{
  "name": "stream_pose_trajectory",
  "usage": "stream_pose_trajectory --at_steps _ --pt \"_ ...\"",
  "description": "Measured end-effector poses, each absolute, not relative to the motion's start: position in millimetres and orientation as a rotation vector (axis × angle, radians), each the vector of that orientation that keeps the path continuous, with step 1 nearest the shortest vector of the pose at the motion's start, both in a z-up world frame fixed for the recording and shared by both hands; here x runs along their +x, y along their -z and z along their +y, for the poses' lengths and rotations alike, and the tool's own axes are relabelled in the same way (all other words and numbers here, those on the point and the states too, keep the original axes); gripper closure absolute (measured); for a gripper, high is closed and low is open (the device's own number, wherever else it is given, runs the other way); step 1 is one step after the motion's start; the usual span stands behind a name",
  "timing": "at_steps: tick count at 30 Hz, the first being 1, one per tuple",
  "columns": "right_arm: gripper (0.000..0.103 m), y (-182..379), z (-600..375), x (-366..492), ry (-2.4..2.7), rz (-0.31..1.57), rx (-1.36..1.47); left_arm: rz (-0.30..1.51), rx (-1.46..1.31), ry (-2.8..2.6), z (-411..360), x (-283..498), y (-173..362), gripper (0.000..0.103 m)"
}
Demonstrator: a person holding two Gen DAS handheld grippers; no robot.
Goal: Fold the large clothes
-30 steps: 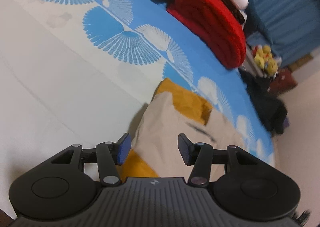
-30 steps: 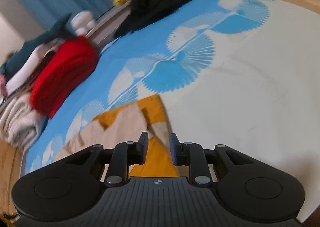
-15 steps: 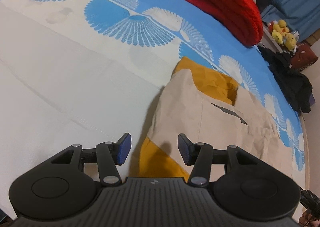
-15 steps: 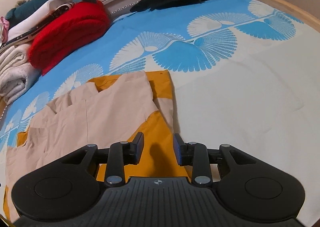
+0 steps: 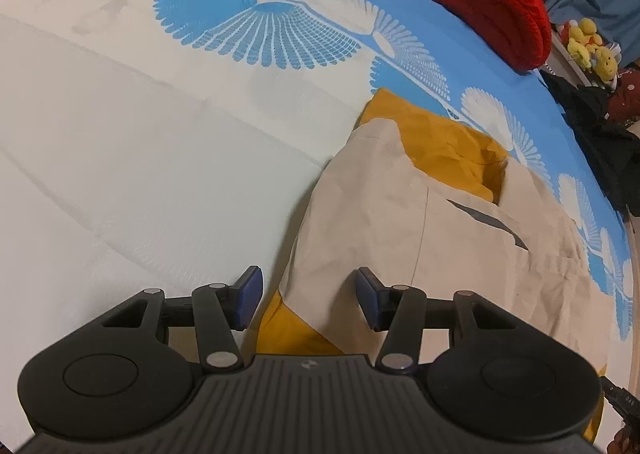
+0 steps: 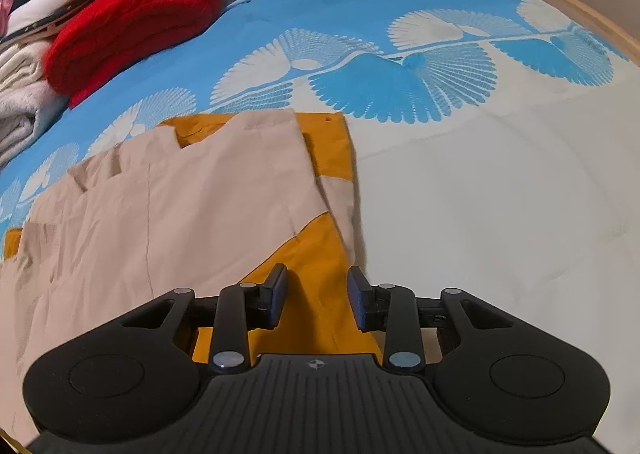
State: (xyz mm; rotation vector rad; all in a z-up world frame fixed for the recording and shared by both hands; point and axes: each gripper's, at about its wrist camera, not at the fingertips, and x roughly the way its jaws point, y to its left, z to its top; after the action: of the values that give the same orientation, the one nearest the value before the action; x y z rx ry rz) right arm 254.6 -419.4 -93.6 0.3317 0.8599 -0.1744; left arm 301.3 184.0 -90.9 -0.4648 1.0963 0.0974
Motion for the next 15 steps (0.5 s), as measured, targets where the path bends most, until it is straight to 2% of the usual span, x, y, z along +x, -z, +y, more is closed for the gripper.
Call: stream_pose_trajectory --at_steps 1,2,4,7,11,15 --pt "0.08 94.9 -416.9 254.4 0.166 0.863 0.315 1.099 -0.465 -0.089 182.8 302.0 92.0 0.055" --pt "0.084 95.6 -414.4 254.6 0.159 0.867 0.297 1.103 -0.463 -0.073 180.7 302.8 92.6 0.075" --pt "0.095 94.2 -410.1 253.1 0.147 0.858 0.256 1.087 -0.434 -0.048 176.3 302.7 87.9 0.1" --pt "0.1 81.1 -409.3 247.2 0.13 0.789 0.244 0.924 -0.392 -0.015 171.2 296.4 58.7 0.101" --pt "0.1 47.0 -413.6 230.2 0.14 0.572 0.295 0.657 -0.319 -0.003 159.0 285.9 18.0 0.101" --pt "0.1 38.4 -414.5 230.3 0.212 0.487 0.289 0.712 -0.274 -0.066 144.7 302.6 29.5 0.101"
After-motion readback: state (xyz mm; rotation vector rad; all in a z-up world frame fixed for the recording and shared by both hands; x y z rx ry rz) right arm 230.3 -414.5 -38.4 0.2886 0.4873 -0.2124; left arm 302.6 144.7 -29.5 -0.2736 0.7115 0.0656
